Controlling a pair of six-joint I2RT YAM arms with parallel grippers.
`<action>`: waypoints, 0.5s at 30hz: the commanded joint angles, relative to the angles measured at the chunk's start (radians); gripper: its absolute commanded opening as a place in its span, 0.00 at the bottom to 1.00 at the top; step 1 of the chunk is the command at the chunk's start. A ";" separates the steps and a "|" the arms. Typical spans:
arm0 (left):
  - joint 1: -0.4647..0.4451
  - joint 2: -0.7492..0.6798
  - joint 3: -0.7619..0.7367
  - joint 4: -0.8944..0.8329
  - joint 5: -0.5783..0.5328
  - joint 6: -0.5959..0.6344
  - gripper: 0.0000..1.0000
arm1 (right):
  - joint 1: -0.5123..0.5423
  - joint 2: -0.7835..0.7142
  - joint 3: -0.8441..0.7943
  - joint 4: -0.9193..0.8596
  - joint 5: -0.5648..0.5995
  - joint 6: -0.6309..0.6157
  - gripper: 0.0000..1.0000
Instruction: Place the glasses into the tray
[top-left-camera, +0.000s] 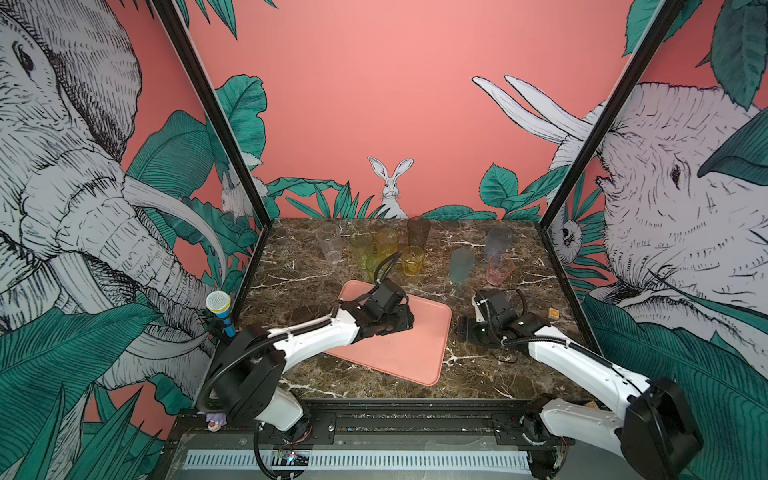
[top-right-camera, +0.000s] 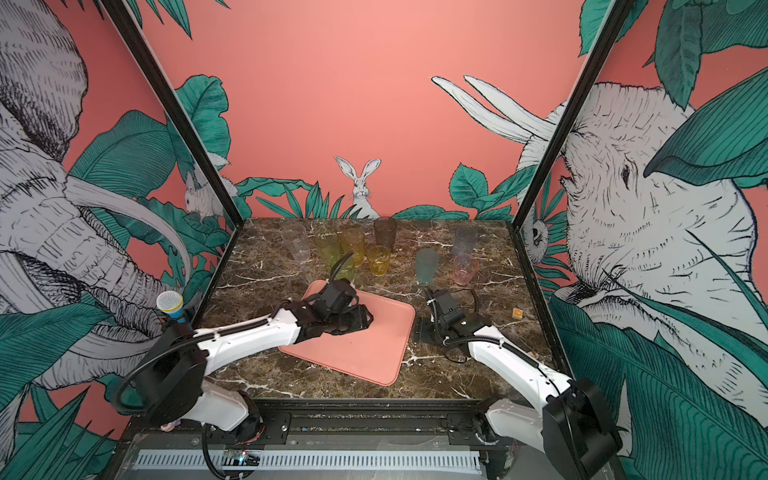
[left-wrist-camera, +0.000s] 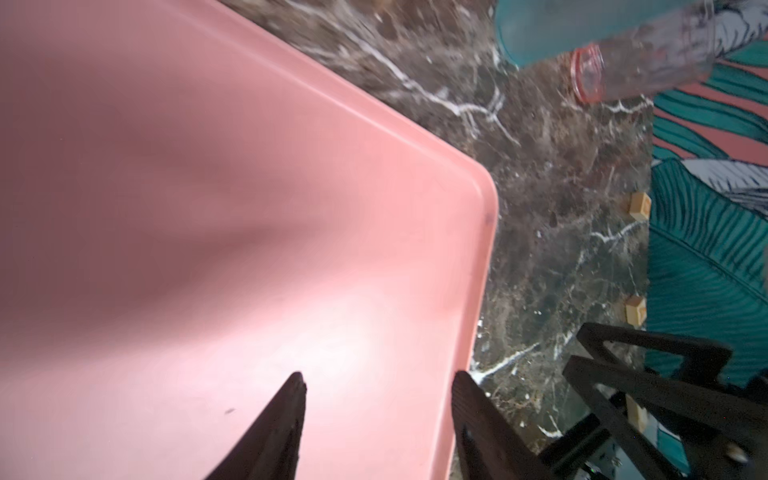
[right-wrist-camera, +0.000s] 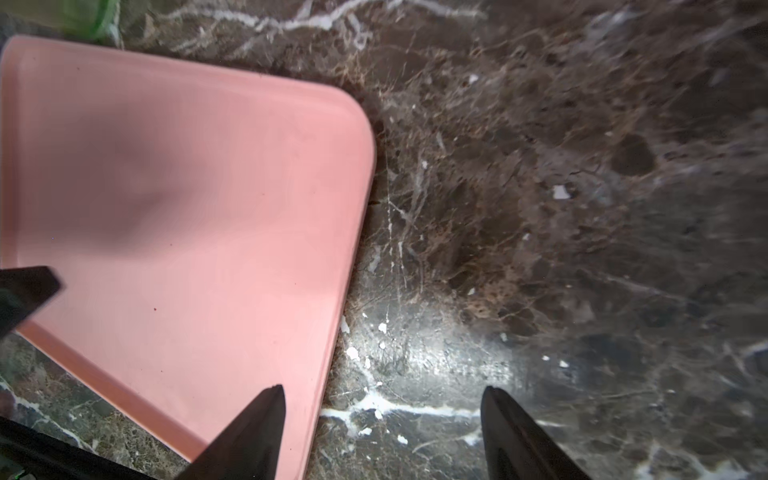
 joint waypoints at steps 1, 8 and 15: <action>0.057 -0.130 -0.050 -0.167 -0.100 0.070 0.59 | 0.051 0.062 0.028 0.056 0.031 0.005 0.70; 0.141 -0.315 -0.069 -0.303 -0.198 0.150 0.62 | 0.133 0.207 0.106 0.013 0.116 -0.024 0.58; 0.155 -0.378 -0.047 -0.368 -0.253 0.180 0.63 | 0.162 0.263 0.125 0.011 0.158 -0.026 0.49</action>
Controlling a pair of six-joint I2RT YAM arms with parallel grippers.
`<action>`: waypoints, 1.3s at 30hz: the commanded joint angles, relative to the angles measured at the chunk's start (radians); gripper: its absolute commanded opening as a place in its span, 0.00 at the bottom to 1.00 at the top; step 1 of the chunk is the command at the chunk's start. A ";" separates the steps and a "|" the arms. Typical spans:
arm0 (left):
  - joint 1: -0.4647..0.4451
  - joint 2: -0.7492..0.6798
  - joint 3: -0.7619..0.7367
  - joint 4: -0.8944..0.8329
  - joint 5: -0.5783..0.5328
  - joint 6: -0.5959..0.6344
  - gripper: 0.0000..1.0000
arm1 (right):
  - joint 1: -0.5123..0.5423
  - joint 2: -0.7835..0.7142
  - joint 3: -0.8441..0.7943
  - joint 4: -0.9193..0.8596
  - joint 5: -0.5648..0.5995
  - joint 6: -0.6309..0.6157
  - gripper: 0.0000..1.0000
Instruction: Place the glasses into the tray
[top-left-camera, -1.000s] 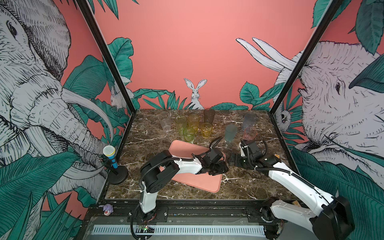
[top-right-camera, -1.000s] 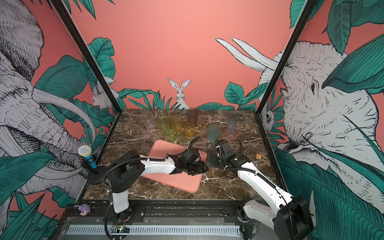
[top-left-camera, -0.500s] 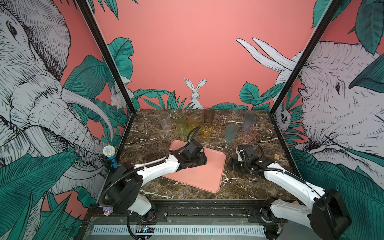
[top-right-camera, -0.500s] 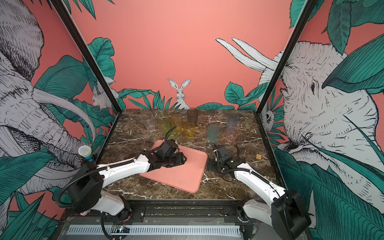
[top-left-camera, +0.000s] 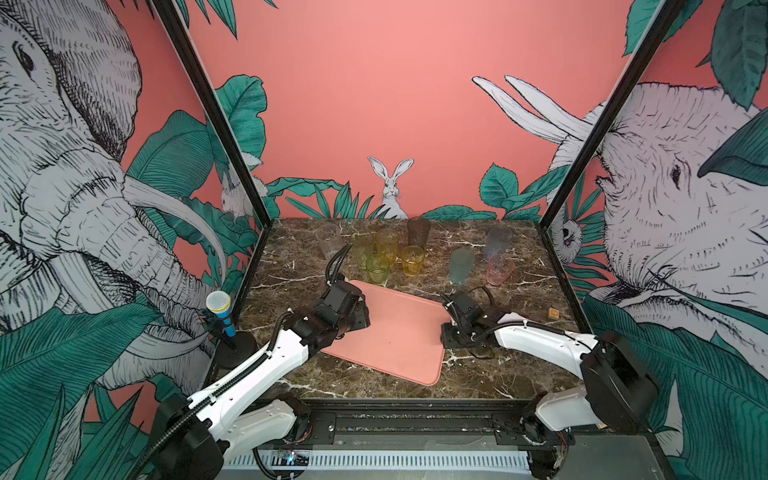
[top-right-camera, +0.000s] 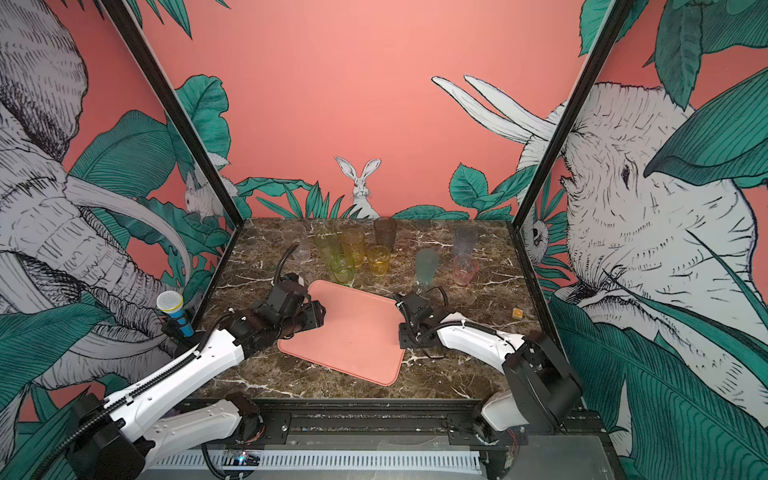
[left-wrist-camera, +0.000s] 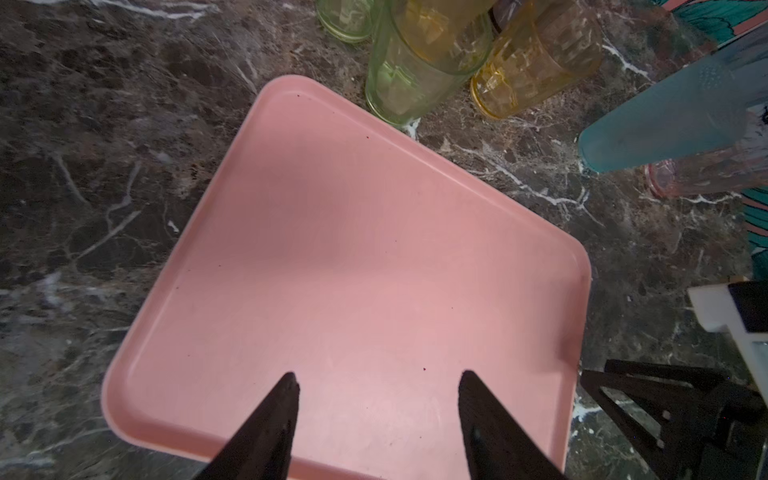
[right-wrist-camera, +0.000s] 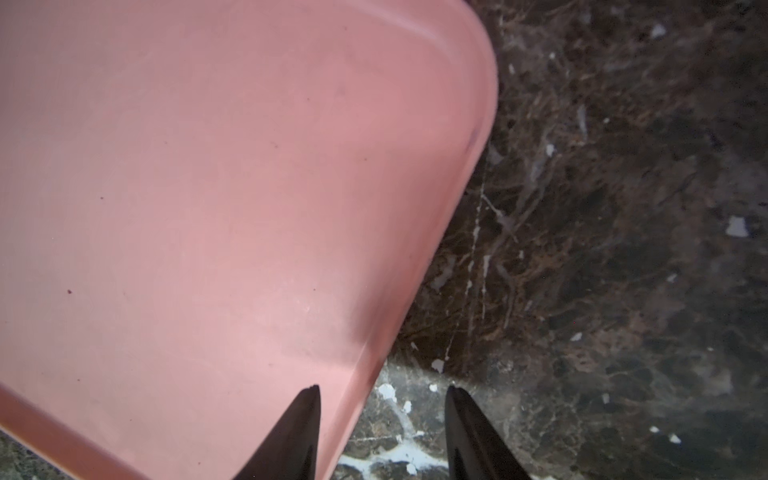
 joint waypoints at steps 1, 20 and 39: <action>0.006 -0.022 0.021 -0.080 -0.060 0.032 0.63 | 0.017 0.019 0.020 -0.002 0.048 0.001 0.47; 0.007 -0.021 0.027 -0.088 -0.061 0.037 0.63 | 0.039 0.099 0.024 0.038 0.038 0.008 0.33; 0.007 -0.023 0.029 -0.093 -0.063 0.043 0.63 | 0.001 0.111 0.055 -0.075 0.127 -0.068 0.07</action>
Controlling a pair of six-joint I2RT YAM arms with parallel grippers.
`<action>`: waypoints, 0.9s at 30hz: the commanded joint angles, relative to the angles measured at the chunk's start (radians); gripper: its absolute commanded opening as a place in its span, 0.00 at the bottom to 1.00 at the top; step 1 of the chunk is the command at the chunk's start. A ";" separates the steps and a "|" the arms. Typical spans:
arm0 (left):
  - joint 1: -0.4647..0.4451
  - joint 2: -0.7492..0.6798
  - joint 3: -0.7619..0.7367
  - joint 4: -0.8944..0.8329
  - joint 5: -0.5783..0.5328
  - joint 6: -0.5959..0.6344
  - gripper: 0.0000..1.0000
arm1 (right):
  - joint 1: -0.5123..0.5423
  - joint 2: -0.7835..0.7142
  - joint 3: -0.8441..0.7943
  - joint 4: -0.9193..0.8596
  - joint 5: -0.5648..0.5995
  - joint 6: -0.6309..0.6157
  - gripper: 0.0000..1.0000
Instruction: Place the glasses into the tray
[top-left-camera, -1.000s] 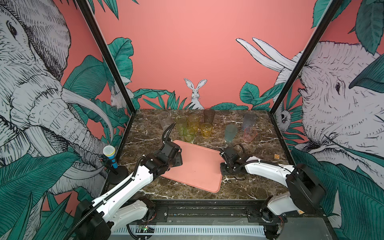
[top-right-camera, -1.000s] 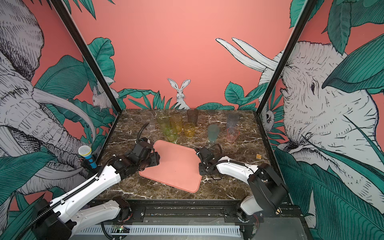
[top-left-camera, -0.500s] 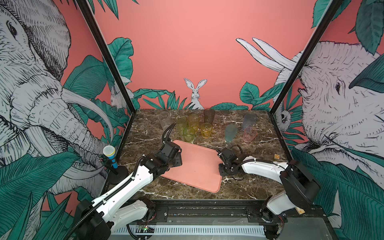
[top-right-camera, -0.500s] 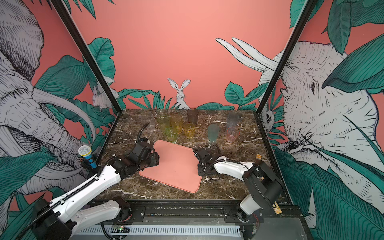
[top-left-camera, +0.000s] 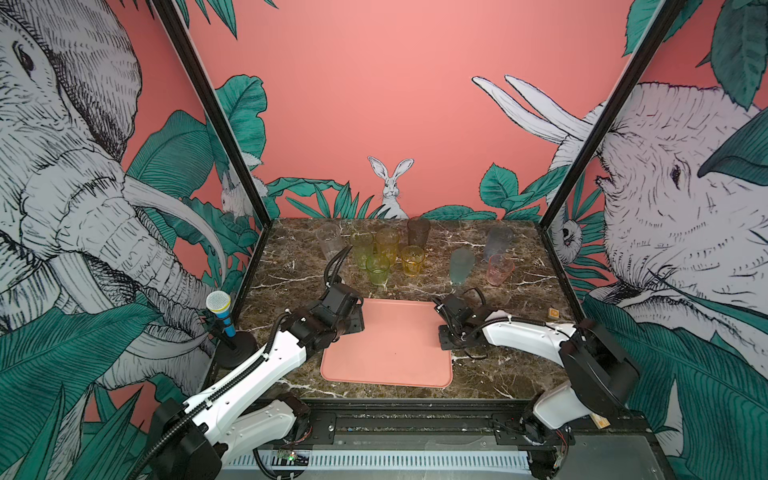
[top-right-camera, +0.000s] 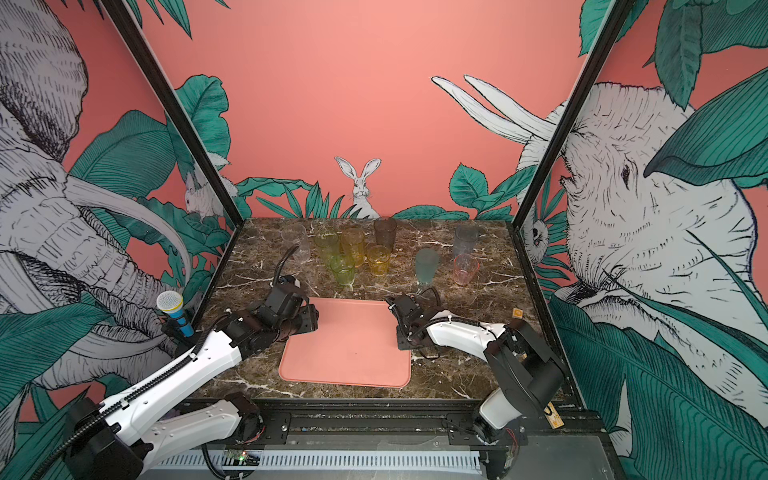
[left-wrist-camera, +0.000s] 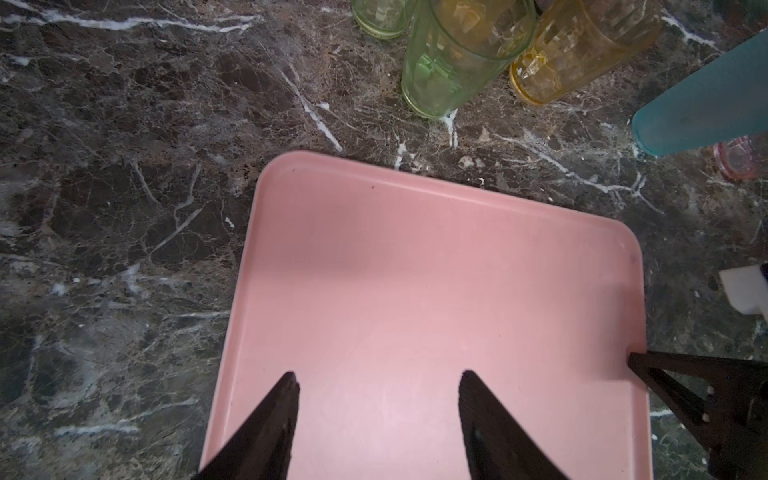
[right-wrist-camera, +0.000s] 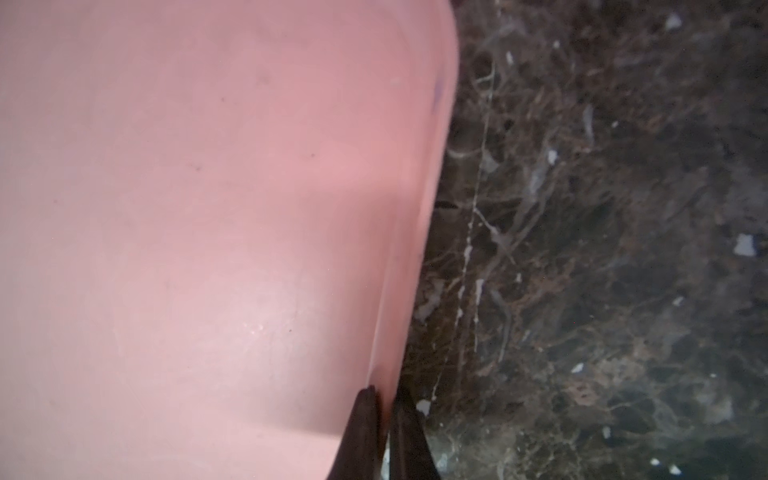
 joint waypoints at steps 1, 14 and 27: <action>0.005 -0.017 0.023 -0.029 -0.016 0.002 0.63 | -0.022 0.013 0.027 -0.081 0.048 -0.048 0.07; 0.005 -0.006 0.022 -0.030 -0.020 0.004 0.63 | -0.133 -0.001 0.012 -0.086 0.054 -0.073 0.00; 0.005 -0.004 0.029 -0.038 -0.029 0.001 0.63 | -0.184 -0.005 0.016 -0.082 0.051 -0.061 0.00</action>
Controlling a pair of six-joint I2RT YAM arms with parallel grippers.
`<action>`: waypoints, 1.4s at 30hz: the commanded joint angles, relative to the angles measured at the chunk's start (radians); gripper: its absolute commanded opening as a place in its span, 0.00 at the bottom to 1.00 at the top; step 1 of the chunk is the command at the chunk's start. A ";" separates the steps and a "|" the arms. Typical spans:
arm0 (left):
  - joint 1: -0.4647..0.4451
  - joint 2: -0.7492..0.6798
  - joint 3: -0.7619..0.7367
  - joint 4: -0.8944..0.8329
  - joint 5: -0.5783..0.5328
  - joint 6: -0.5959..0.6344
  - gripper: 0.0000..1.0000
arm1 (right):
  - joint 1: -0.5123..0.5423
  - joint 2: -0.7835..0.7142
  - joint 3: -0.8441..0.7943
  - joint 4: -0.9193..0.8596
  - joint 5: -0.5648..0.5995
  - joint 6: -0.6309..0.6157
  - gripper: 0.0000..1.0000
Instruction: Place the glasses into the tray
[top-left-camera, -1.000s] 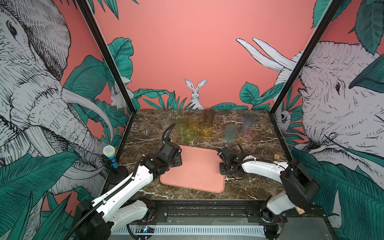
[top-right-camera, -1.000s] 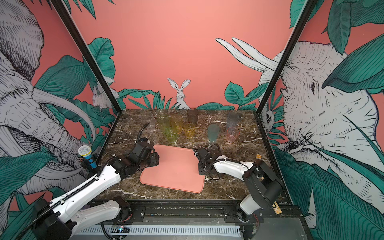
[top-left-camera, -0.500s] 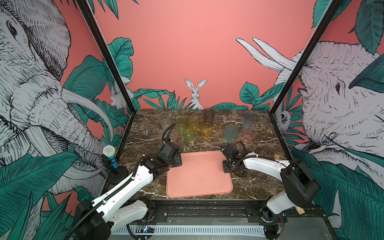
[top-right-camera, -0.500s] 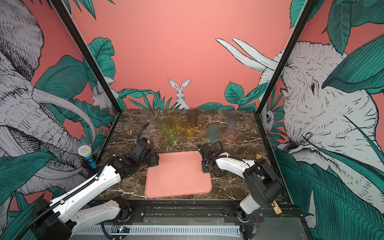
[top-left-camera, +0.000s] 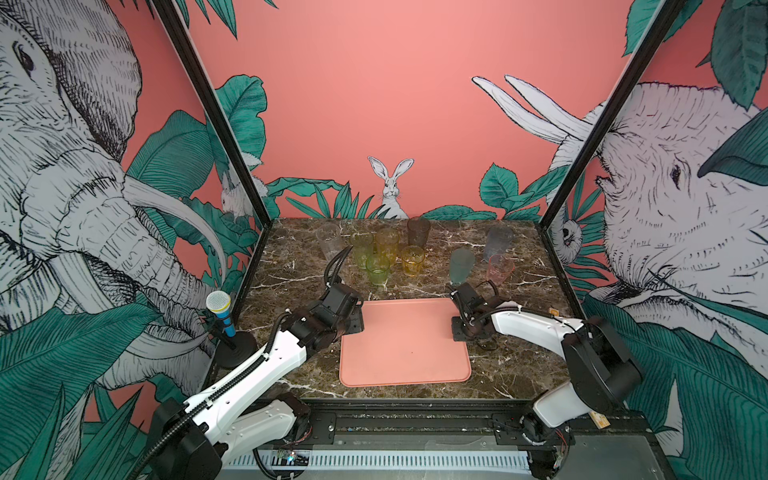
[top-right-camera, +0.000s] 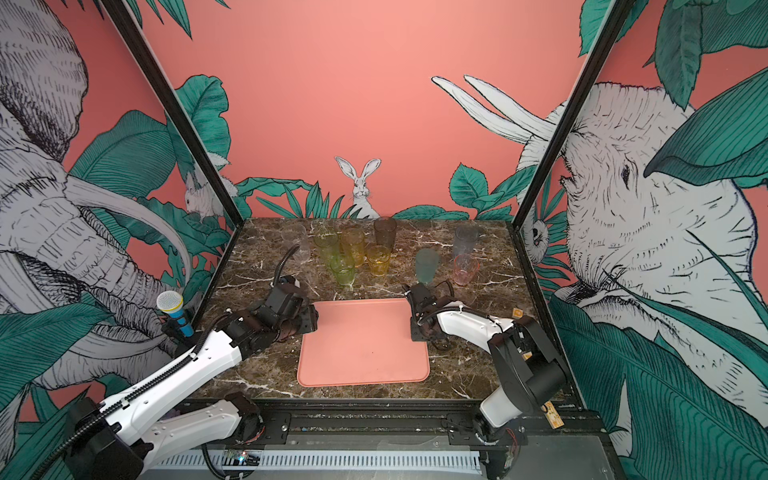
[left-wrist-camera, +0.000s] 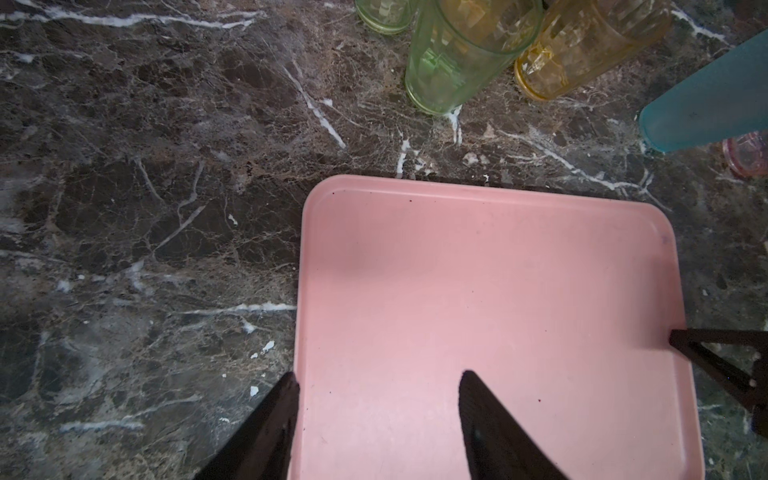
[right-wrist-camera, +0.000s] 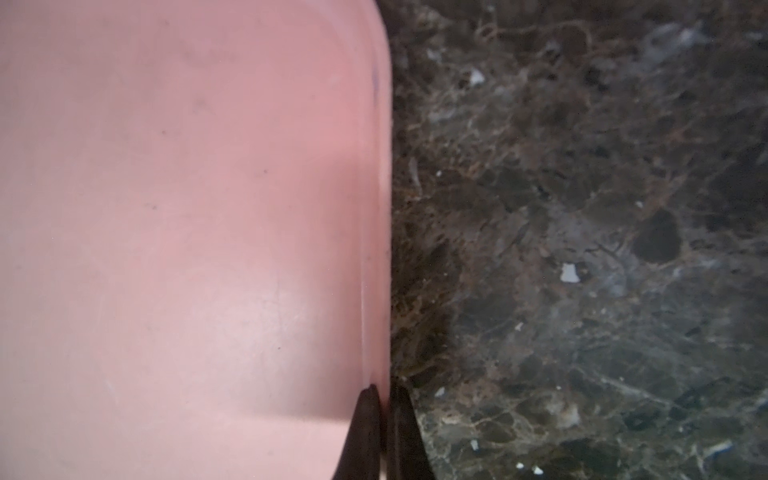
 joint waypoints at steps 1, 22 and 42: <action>0.004 -0.006 0.030 -0.027 -0.024 -0.001 0.63 | -0.018 -0.006 0.000 -0.031 0.053 0.022 0.00; 0.005 0.019 0.073 -0.006 -0.027 0.033 0.63 | -0.029 -0.068 0.021 -0.041 0.008 -0.003 0.45; 0.117 0.226 0.461 -0.102 -0.070 0.135 0.70 | -0.029 -0.391 -0.089 0.265 0.030 -0.190 0.59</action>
